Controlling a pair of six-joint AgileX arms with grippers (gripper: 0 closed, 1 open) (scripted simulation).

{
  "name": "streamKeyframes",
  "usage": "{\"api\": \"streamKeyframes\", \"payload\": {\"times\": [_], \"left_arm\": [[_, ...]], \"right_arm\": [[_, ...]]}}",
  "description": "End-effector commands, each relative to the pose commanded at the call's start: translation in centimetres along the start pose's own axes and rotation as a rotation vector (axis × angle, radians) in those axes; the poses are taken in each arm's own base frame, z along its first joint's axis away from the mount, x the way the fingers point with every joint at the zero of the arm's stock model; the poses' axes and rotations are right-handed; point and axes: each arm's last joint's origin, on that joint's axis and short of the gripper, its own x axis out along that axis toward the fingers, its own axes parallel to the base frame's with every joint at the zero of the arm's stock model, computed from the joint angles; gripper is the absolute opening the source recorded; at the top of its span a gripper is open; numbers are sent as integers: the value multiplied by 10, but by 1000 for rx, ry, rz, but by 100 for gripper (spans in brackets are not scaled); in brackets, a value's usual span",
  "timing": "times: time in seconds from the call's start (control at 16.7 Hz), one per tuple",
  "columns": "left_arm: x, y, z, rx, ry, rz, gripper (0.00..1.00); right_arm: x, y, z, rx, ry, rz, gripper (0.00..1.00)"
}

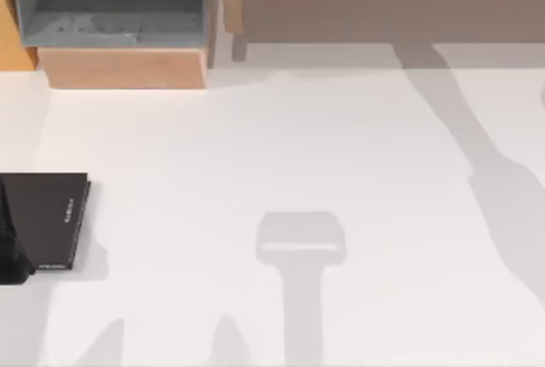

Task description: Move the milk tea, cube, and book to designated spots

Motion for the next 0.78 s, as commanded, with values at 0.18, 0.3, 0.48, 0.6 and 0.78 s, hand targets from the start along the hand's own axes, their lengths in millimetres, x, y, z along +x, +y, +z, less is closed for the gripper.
{"api": "streamKeyframes", "payload": {"times": [0.18, 0.3, 0.48, 0.6, 0.78], "left_arm": [[0, 0, 0, 0, 0, 0, 100], [0, 0, 0, 0, 0, 0, 100], [0, 0, 0, 0, 0, 0, 100], [0, 0, 0, 0, 0, 0, 100], [0, 0, 0, 0, 0, 0, 100]], "right_arm": [[0, 0, 0, 0, 0, 0, 100], [0, 0, 0, 0, 0, 0, 100], [0, 0, 0, 0, 0, 0, 100], [0, 0, 0, 0, 0, 0, 100], [-5, 1, 2, 1, -4, 2, 100]]}}
